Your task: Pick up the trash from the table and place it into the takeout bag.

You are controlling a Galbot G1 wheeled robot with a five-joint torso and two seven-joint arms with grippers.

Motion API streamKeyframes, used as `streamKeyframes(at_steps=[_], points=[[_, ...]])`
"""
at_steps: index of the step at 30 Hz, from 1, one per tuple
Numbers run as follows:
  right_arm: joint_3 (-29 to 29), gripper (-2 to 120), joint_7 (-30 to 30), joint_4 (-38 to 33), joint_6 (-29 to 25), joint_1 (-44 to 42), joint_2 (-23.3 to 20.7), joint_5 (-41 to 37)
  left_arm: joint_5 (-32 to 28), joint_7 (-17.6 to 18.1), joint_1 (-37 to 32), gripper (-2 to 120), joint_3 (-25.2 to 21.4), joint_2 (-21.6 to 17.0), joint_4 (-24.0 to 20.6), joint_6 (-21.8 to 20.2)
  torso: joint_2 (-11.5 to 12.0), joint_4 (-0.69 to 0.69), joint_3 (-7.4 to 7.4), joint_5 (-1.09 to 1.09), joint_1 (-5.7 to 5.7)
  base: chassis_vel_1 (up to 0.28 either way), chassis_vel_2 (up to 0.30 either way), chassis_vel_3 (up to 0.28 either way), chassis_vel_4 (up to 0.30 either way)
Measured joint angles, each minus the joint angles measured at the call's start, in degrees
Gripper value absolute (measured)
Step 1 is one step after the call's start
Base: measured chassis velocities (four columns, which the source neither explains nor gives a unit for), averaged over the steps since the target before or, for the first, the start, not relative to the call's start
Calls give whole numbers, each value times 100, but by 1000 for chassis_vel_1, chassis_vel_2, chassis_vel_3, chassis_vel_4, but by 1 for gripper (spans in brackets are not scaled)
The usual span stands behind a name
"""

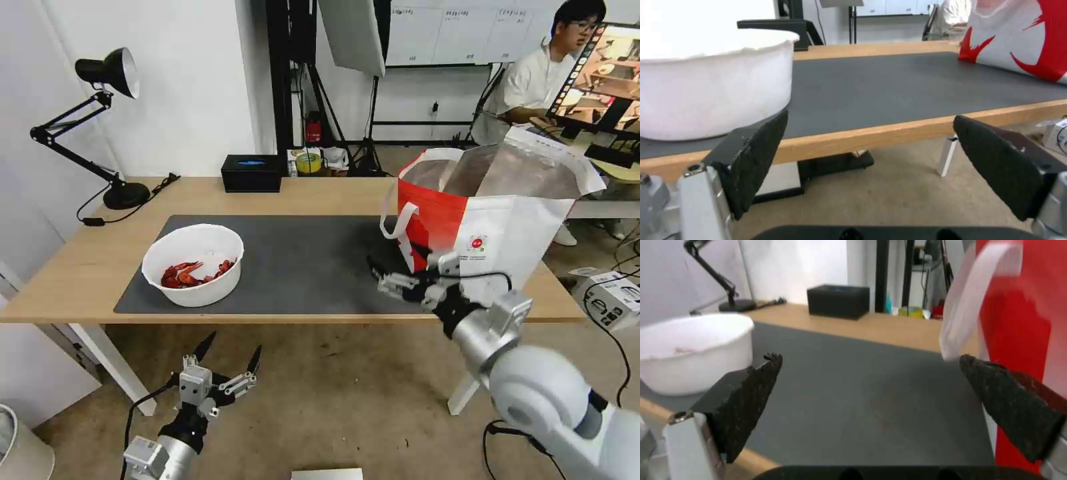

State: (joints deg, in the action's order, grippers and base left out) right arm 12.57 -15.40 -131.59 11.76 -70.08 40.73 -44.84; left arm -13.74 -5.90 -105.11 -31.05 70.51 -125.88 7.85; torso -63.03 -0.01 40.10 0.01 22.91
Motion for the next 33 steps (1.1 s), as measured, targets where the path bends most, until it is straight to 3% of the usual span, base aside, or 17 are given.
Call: streamKeyframes(at_steps=[15, 21, 33], points=[[50, 100, 144, 309, -635, -1266, 605, 1241, -4, -6, -49, 100, -76, -12, 22, 39, 0, 1, 0, -1, 0, 0, 0, 0, 0], [42, 100, -99, 432, -954, -1730, 945, 1833, 8, -18, -155, 100, -107, 12, -47, 120, 0, 1, 0, -1, 0, 0, 0, 0, 0], [79, 100, -155, 394, -998, -1905, 1022, 1999, 93, -25, -162, 100, -80, 127, -15, 126, 0, 1, 0, -1, 0, 0, 0, 0, 0]])
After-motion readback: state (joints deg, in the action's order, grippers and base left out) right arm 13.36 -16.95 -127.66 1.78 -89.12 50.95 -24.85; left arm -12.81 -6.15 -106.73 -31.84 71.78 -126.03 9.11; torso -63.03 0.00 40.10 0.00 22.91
